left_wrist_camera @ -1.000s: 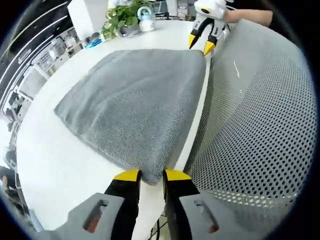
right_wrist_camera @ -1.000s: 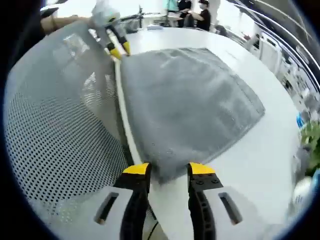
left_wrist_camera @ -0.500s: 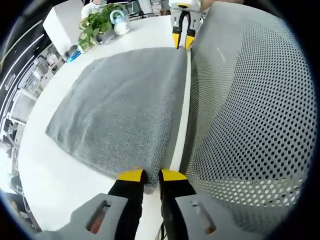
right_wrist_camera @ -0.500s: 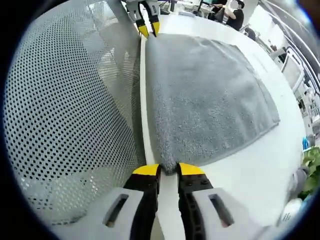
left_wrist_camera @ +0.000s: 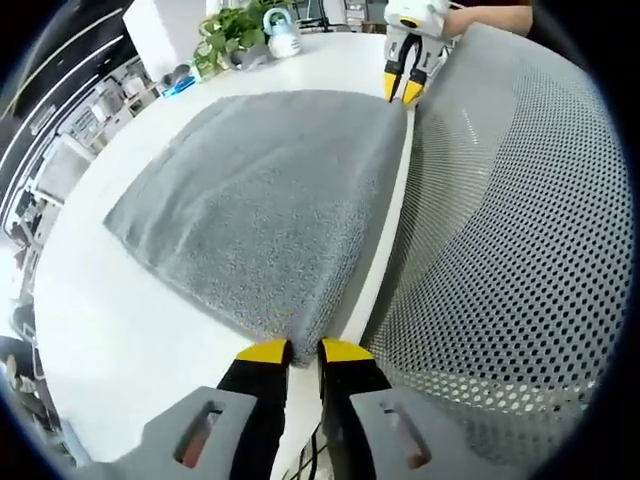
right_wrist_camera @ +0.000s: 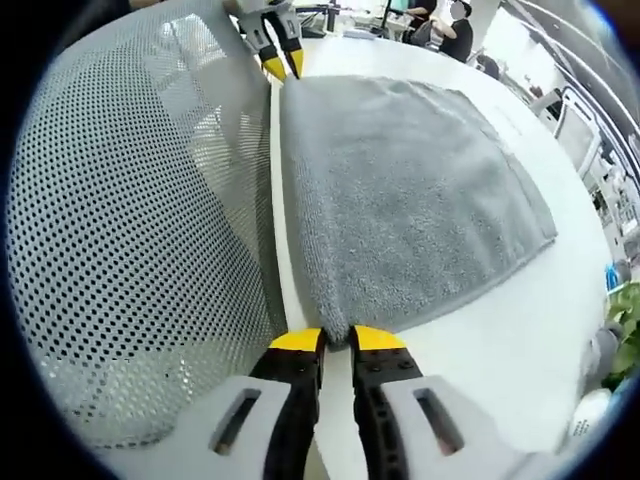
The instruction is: Fold the towel on the table until its edges align and the towel forms a compact rectangular stack.
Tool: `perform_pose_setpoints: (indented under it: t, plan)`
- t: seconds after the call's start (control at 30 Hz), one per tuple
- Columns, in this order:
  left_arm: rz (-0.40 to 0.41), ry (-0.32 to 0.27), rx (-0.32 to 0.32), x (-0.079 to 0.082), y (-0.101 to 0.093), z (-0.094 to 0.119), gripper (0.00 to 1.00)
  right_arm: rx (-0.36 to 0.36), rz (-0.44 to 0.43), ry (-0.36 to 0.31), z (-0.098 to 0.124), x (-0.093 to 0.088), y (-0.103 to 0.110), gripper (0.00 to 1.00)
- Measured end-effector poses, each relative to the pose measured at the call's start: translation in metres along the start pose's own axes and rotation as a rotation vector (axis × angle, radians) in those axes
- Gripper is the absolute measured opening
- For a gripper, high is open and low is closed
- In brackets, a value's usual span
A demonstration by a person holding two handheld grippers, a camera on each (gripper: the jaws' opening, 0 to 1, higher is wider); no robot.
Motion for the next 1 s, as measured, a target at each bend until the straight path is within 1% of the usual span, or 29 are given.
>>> perform_pose_setpoints:
  t: [0.07,0.13,0.17,0.2,0.23,0.27,0.33,0.37,0.4,0.43,0.47,0.5,0.53,0.57,0.6,0.67,0.73,0.77,0.8,0.87,0.9,0.97,1.0]
  plan:
    - [0.000,0.009,0.004,-0.001,0.000,0.000,0.10,0.004,-0.004,0.025,-0.001,0.001,-0.001,0.07]
    - [0.025,0.012,0.004,-0.001,0.001,0.000,0.09,0.007,-0.019,0.062,-0.001,0.002,-0.003,0.06]
    - [0.043,0.011,0.005,0.000,0.002,-0.001,0.08,0.007,-0.022,0.071,-0.002,0.003,-0.003,0.05]
    - [0.051,0.012,0.007,-0.001,0.003,-0.001,0.07,0.004,-0.039,0.098,-0.002,0.003,-0.005,0.04]
    - [0.052,0.013,0.006,-0.001,0.004,-0.001,0.07,0.004,-0.046,0.106,-0.002,0.004,-0.005,0.03]
    - [0.049,0.014,0.007,-0.001,0.004,-0.002,0.06,0.003,-0.071,0.128,-0.003,0.004,-0.006,0.02]
    - [0.057,0.019,0.004,-0.001,0.005,-0.002,0.05,0.017,-0.117,0.148,-0.003,0.004,-0.008,0.01]
    - [0.076,0.021,0.002,-0.001,0.005,-0.002,0.04,0.023,-0.127,0.144,-0.003,0.004,-0.009,0.01]
    - [0.151,0.026,-0.010,-0.001,0.005,-0.002,0.04,0.041,-0.190,0.126,-0.003,0.003,-0.009,0.01]
    - [0.196,0.030,-0.027,0.000,0.006,-0.002,0.04,0.054,-0.258,0.109,-0.003,0.003,-0.010,0.00]
    - [0.232,0.035,-0.044,0.000,0.007,-0.002,0.03,0.064,-0.372,0.087,-0.002,0.003,-0.011,0.00]
    - [0.301,0.048,-0.062,0.001,0.009,-0.002,0.03,0.077,-0.507,0.046,-0.002,0.004,-0.014,0.00]
    - [0.348,0.053,-0.071,0.003,0.010,-0.001,0.02,0.078,-0.553,0.022,-0.001,0.003,-0.015,0.00]
    - [0.349,0.045,-0.057,0.007,0.015,0.001,0.02,0.075,-0.569,0.002,0.001,0.000,-0.015,0.00]
    - [0.328,0.043,-0.053,0.010,0.015,0.003,0.02,0.062,-0.571,-0.011,0.004,0.000,-0.016,0.00]
    - [0.321,0.032,-0.039,0.017,0.012,0.011,0.02,0.045,-0.597,-0.041,0.013,0.002,-0.015,0.00]
    - [0.330,-0.019,-0.022,0.025,0.010,0.017,0.02,0.014,-0.630,-0.095,0.023,0.007,-0.017,0.00]
    - [0.350,-0.037,-0.015,0.027,0.009,0.019,0.02,0.009,-0.641,-0.125,0.028,0.010,-0.017,0.00]
    - [0.373,-0.057,-0.007,0.030,0.009,0.023,0.02,-0.008,-0.654,-0.142,0.031,0.012,-0.018,0.00]
    - [0.395,-0.086,0.017,0.033,0.009,0.029,0.02,-0.052,-0.684,-0.175,0.037,0.014,-0.021,0.00]
    - [0.409,-0.103,0.026,0.034,0.009,0.032,0.02,-0.057,-0.694,-0.185,0.039,0.015,-0.020,0.00]
    - [0.462,-0.151,0.033,0.039,0.008,0.039,0.02,-0.087,-0.714,-0.217,0.048,0.018,-0.023,0.00]
    - [0.477,-0.174,0.040,0.041,0.009,0.041,0.02,-0.110,-0.728,-0.252,0.054,0.022,-0.026,0.00]
Point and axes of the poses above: the point that each gripper's makers call its tool centre point, and the gripper's own axes: z roughly backward along the fingers, y roughly to its left, x roughly out of its top, the point moved 3 cm from there along z, roughly backward along the fingers, and after that the axes turned 3 degrees about -x, right-handed, at the moved point
